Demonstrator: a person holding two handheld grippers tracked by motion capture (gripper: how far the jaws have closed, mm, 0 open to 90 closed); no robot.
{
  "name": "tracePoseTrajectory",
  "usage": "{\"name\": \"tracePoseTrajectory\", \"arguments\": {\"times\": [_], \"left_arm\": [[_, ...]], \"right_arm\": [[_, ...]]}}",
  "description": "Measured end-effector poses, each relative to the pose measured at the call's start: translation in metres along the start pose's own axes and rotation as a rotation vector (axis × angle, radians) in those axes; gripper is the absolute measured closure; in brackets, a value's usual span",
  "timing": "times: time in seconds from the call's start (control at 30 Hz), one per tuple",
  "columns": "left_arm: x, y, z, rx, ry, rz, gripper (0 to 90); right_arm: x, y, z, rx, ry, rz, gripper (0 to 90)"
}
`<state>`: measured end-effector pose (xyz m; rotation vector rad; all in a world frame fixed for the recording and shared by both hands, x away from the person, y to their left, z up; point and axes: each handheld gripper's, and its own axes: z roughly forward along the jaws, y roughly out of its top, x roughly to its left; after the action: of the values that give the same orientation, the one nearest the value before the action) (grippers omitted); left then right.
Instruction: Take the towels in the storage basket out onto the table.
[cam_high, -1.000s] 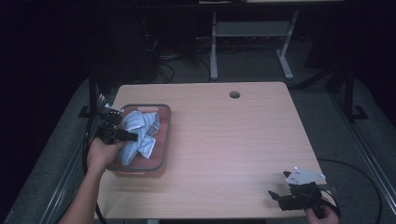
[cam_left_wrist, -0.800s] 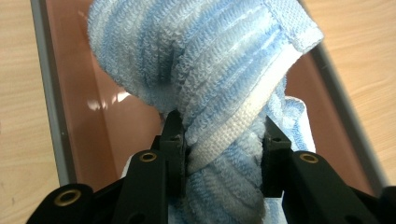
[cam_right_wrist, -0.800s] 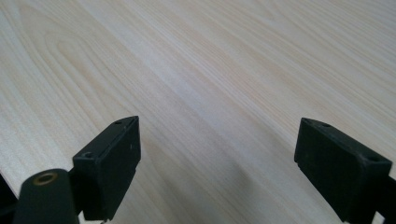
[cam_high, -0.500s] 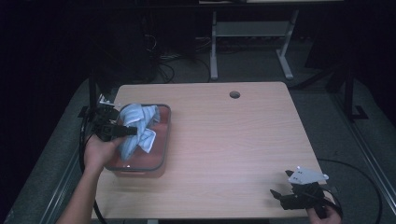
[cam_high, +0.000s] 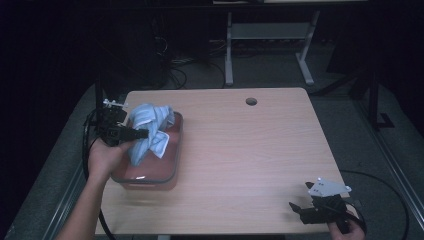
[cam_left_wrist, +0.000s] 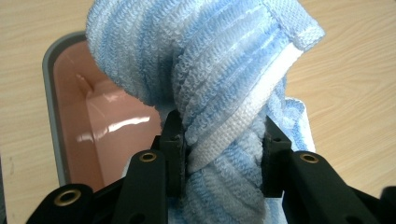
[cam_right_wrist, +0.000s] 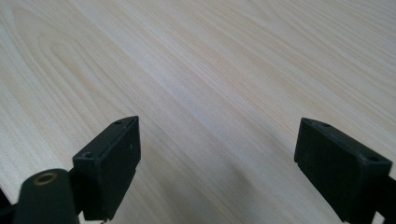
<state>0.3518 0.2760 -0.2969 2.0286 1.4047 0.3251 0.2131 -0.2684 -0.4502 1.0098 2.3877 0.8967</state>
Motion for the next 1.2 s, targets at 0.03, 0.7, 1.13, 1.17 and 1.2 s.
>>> {"name": "tracePoseTrajectory", "arguments": {"times": [0.03, 0.7, 1.13, 1.17, 1.2], "left_arm": [[-0.001, 0.001, -0.001, -0.003, -0.006, -0.005, 62.1], [-0.017, 0.025, -0.009, -0.039, -0.089, -0.006, 61.9], [-0.033, 0.035, -0.004, -0.043, -0.147, 0.020, 61.8], [-0.035, 0.036, -0.003, -0.043, -0.149, 0.022, 61.8], [-0.036, 0.038, -0.002, -0.043, -0.155, 0.020, 61.7]], "right_arm": [[0.000, 0.000, 0.000, 0.000, 0.000, 0.000, 13.9], [-0.002, 0.001, 0.000, -0.007, -0.011, 0.012, 13.9], [-0.004, 0.000, 0.000, -0.014, -0.015, 0.010, 13.9], [-0.004, 0.000, 0.000, -0.013, -0.013, 0.014, 13.9], [-0.004, 0.000, 0.000, -0.013, -0.014, 0.020, 13.9]]}}
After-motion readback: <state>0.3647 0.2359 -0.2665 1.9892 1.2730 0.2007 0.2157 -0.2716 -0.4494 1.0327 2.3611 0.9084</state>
